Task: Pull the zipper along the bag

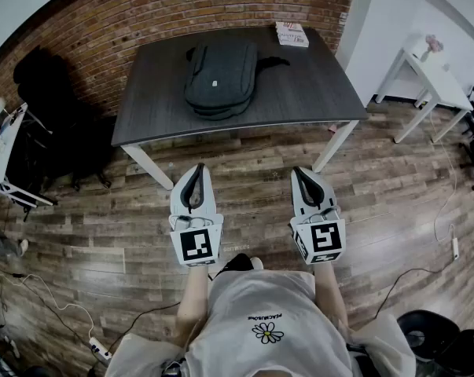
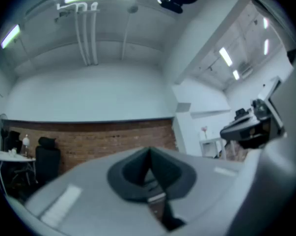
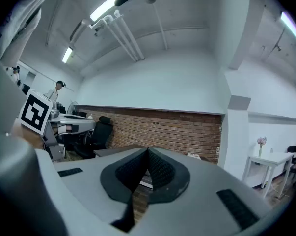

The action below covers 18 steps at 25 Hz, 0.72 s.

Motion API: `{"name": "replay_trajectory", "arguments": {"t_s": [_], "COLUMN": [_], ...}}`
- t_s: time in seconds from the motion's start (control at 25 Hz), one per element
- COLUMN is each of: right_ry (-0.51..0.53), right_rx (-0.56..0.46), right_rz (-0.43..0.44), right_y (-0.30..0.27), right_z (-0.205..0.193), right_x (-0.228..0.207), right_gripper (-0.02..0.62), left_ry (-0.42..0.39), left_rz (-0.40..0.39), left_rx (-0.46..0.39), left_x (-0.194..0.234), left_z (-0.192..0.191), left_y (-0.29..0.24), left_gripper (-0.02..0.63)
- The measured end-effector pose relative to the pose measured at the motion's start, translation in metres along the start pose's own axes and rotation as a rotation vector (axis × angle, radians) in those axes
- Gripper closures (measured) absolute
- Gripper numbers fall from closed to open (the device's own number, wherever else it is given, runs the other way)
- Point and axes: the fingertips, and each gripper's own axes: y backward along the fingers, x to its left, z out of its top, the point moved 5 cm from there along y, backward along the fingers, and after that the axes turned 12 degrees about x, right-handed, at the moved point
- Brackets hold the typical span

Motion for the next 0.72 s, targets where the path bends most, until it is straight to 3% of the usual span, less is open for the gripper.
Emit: {"name": "replay_trajectory", "arguments": {"t_s": [0.6,0.72], "right_ry": [-0.057,-0.054], "right_rx": [0.021,0.027], "right_rz": [0.034,0.033], "right_y": [-0.011,-0.022], "right_z": [-0.014,-0.019], "right_x": [-0.002,-0.007], "right_gripper": [0.594,0.594], "left_ry": [0.003,0.005], "left_rz": [0.001,-0.001], "left_rx": [0.06,0.034], "left_x": [0.006,0.008], "left_z": [-0.017,-0.015], "left_y": [-0.012,-0.029], "left_gripper": [0.607,0.607]}}
